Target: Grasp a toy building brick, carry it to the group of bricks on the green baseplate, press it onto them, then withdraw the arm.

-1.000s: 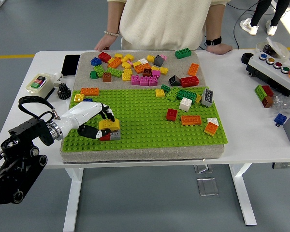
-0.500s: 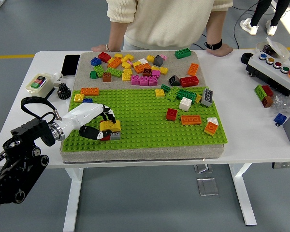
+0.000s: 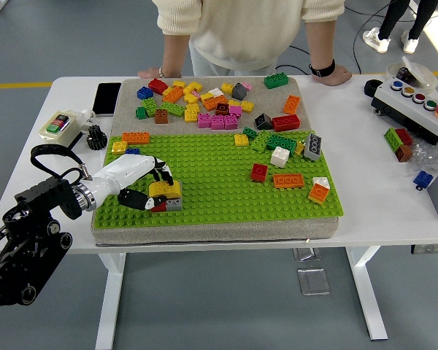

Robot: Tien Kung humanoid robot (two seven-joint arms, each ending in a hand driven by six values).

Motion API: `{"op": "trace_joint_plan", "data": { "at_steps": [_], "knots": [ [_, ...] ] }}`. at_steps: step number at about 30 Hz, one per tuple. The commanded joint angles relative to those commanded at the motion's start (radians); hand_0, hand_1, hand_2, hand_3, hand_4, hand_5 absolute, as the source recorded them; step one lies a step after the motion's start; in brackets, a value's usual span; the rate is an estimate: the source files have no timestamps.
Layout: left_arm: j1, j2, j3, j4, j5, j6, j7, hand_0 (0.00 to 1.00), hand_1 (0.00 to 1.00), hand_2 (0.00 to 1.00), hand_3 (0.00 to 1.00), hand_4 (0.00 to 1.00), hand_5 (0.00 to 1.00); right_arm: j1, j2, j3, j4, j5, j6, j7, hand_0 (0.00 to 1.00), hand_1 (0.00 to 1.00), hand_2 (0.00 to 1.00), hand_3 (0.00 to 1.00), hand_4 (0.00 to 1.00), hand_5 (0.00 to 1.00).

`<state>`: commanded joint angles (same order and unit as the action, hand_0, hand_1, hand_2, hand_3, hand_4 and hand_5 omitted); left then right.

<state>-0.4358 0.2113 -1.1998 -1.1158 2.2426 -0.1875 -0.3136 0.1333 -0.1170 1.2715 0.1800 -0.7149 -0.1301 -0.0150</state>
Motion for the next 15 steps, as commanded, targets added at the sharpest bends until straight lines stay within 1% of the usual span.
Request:
{"op": "trace_joint_plan", "data": {
  "at_steps": [15],
  "knots": [
    [-0.007,0.013,0.019,0.005,-0.002,0.002,-0.008,0.616,0.577,0.549,0.533,0.695,0.002,0.000,0.002,-0.003,0.000,0.000,-0.001,-0.001,0.729,0.635,0.684,0.622,0.946,0.493]
  ]
}}
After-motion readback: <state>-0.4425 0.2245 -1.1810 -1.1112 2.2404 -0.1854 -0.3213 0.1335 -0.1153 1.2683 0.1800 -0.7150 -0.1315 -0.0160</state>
